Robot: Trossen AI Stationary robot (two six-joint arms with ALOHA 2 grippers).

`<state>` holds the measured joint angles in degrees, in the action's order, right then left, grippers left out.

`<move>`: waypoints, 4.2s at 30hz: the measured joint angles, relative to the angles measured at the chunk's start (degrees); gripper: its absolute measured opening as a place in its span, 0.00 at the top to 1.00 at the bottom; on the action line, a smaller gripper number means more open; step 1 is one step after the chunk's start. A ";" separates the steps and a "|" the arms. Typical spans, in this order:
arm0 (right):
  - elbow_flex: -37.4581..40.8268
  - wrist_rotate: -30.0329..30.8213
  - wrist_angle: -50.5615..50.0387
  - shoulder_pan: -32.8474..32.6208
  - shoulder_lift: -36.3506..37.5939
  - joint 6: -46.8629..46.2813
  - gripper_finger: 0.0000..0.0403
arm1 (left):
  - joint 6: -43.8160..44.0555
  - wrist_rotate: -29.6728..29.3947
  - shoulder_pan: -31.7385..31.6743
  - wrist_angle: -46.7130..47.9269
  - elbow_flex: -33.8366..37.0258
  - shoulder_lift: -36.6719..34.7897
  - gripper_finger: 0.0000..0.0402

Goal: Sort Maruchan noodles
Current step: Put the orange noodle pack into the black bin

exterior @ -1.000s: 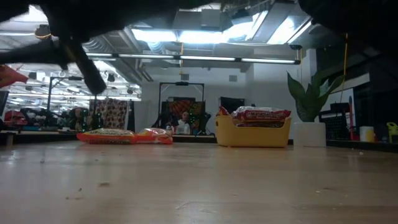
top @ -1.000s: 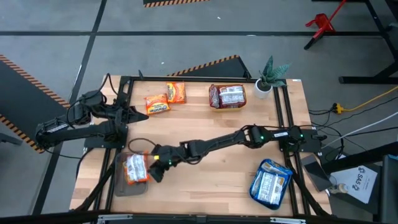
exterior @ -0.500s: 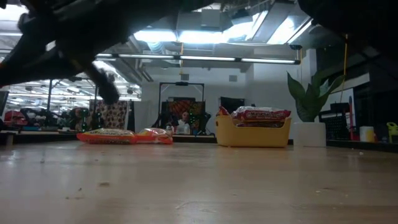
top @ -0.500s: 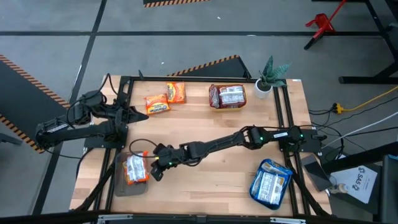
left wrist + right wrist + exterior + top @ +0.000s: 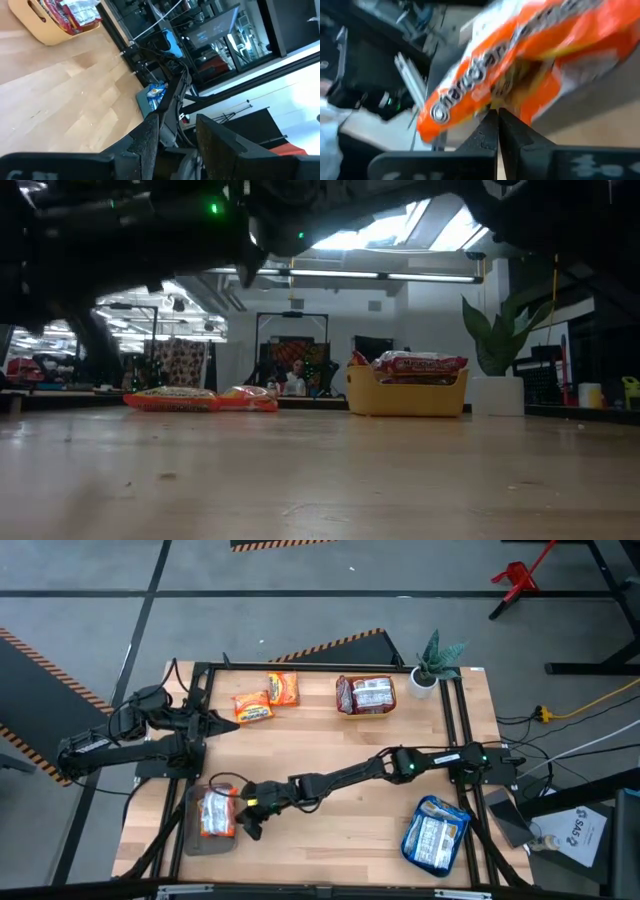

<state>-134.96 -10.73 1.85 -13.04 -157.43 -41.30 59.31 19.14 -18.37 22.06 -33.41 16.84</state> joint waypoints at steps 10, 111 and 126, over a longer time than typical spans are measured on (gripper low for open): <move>0.06 7.22 -9.86 -0.13 5.48 2.56 1.00 | 0.45 1.41 0.02 -0.07 0.00 -0.02 0.68; 0.04 44.36 -66.87 -9.82 35.54 4.72 1.00 | -15.20 -2.64 53.79 13.84 -3.91 49.59 1.00; 0.04 41.12 -66.26 -9.88 35.54 5.33 1.00 | -16.07 -8.34 53.37 15.85 -4.04 51.57 1.00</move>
<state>-134.91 30.39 -64.41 -22.92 -121.89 -35.96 43.24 10.80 35.00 37.92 -37.45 68.41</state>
